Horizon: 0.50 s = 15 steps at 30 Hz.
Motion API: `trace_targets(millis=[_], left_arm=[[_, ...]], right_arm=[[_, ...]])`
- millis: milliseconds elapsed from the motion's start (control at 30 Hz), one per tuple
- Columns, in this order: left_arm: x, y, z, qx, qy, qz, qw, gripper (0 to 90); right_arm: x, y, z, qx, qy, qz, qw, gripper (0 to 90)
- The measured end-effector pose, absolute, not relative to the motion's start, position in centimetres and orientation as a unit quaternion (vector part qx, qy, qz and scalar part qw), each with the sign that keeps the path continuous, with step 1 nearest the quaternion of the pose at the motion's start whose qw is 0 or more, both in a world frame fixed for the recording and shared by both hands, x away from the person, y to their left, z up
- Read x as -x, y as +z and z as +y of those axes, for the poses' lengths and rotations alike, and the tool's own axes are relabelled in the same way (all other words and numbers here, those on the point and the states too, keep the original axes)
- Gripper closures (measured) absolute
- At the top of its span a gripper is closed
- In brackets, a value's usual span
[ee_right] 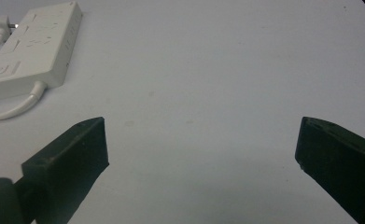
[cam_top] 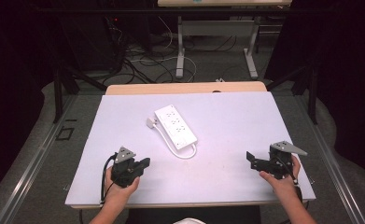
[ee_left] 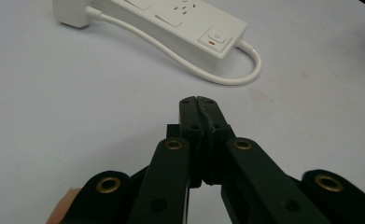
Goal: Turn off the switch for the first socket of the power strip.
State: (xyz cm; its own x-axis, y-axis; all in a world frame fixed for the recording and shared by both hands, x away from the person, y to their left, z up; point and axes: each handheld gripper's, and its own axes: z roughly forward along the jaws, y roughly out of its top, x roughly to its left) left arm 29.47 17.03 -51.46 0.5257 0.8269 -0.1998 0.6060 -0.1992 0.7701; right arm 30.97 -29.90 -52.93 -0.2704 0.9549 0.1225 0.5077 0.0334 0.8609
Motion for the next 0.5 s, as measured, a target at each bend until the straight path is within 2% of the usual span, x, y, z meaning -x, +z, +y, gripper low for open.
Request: trace_targets(millis=[500], left_arm=[[-30.8, -51.0, 15.6, -0.748, 0.107, 0.494, 0.43, 90.0]], right_arm=[[-31.1, -53.2, -29.8, -0.546, 0.436, 0.662, 0.271, 2.0]])
